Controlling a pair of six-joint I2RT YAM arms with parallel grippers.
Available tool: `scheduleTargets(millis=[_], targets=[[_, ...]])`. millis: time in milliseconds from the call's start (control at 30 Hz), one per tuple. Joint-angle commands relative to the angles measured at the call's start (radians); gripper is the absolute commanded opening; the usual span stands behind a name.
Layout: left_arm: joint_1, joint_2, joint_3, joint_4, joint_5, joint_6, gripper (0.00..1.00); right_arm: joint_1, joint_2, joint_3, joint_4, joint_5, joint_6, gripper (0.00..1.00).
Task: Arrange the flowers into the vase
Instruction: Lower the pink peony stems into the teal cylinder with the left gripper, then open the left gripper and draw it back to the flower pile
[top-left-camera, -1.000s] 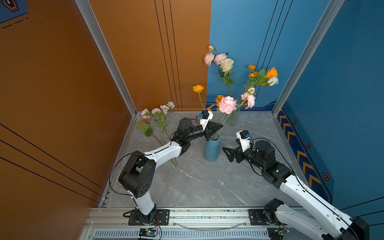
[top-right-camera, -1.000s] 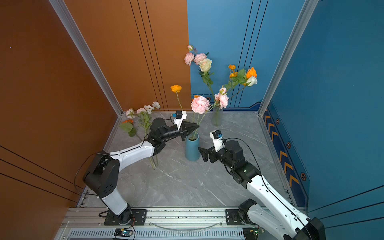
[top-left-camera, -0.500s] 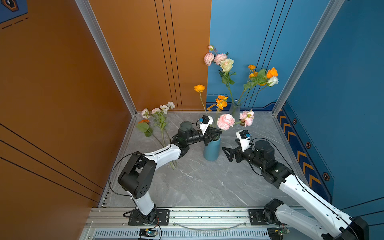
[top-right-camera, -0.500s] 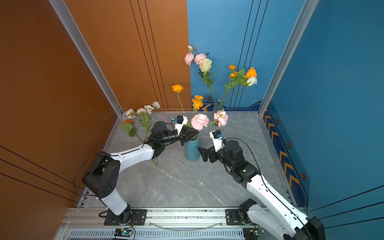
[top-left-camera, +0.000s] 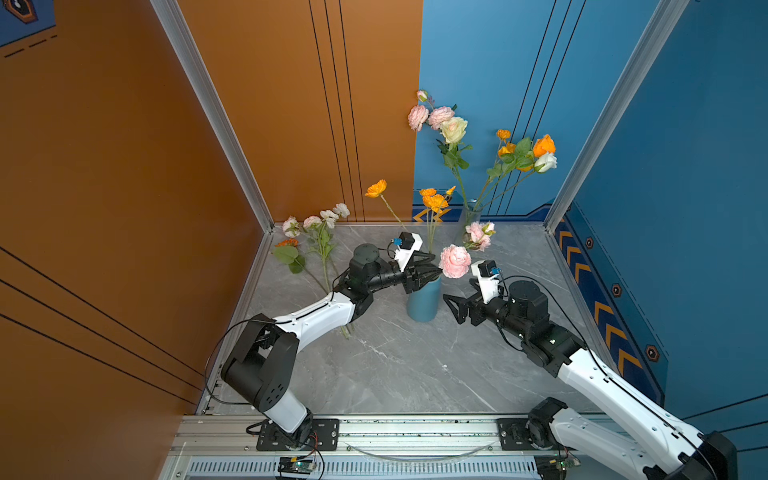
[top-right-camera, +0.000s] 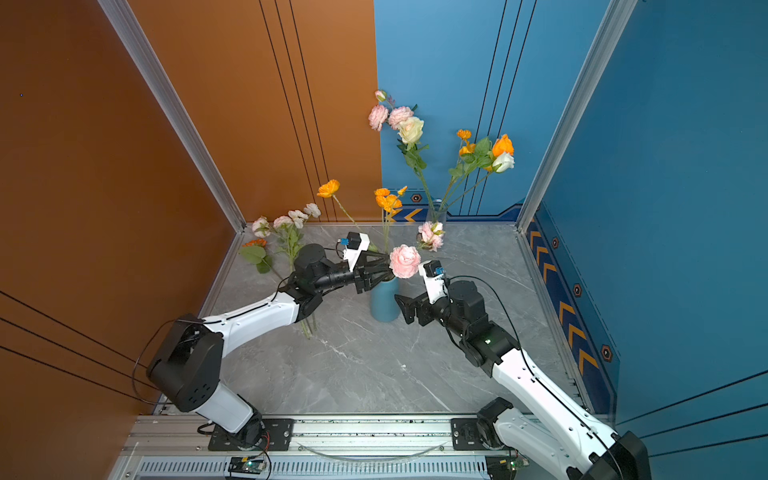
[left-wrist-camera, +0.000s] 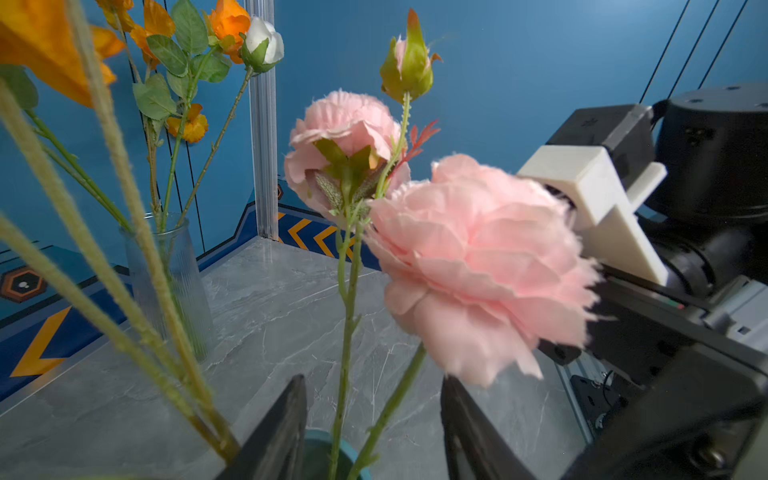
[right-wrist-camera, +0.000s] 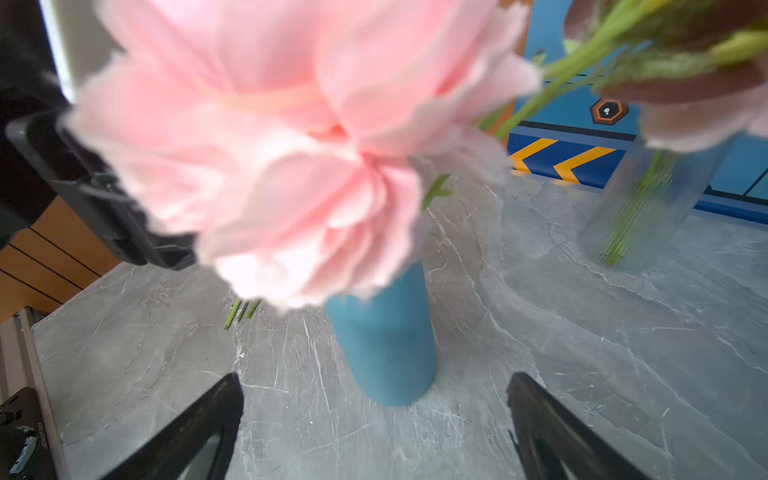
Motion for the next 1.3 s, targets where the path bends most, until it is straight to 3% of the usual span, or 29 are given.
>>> scheduleTargets(millis=[0, 100, 267, 333, 433, 533, 633, 767, 867, 1033, 1267], targets=[[0.015, -0.065, -0.027, -0.098, -0.040, 0.048, 0.61, 0.007, -0.011, -0.022, 0.018, -0.009, 0.004, 1.00], [0.029, -0.122, -0.054, -0.163, -0.050, 0.068, 0.69, 0.007, -0.032, -0.038, 0.020, -0.017, 0.003, 1.00], [0.068, -0.242, -0.133, -0.222, -0.168, 0.078, 0.69, 0.009, -0.084, -0.080, -0.016, -0.026, 0.011, 1.00], [0.080, -0.298, -0.139, -0.325, -0.334, 0.095, 0.68, 0.011, -0.108, -0.092, -0.049, -0.016, 0.015, 1.00], [0.097, -0.341, -0.085, -0.596, -0.724, 0.078, 0.68, 0.037, -0.143, -0.118, -0.082, 0.004, 0.017, 1.00], [0.168, -0.336, -0.057, -0.757, -0.925, -0.017, 0.66, 0.101, -0.160, -0.151, -0.061, 0.040, 0.024, 1.00], [0.291, -0.286, -0.036, -0.857, -0.931, -0.157, 0.62, 0.223, -0.129, -0.159, -0.003, 0.105, 0.024, 1.00], [0.430, -0.125, 0.013, -0.951, -0.790, -0.228, 0.60, 0.365, -0.006, -0.113, 0.067, 0.183, 0.000, 1.00], [0.503, 0.007, 0.059, -0.940, -0.692, -0.273, 0.51, 0.411, 0.091, -0.056, 0.120, 0.171, -0.003, 1.00], [0.517, 0.143, 0.110, -0.842, -0.794, -0.250, 0.49, 0.436, 0.199, 0.023, 0.171, 0.127, -0.002, 1.00], [0.545, 0.314, 0.253, -0.860, -0.818, -0.242, 0.42, 0.443, 0.253, 0.039, 0.182, 0.097, 0.001, 1.00]])
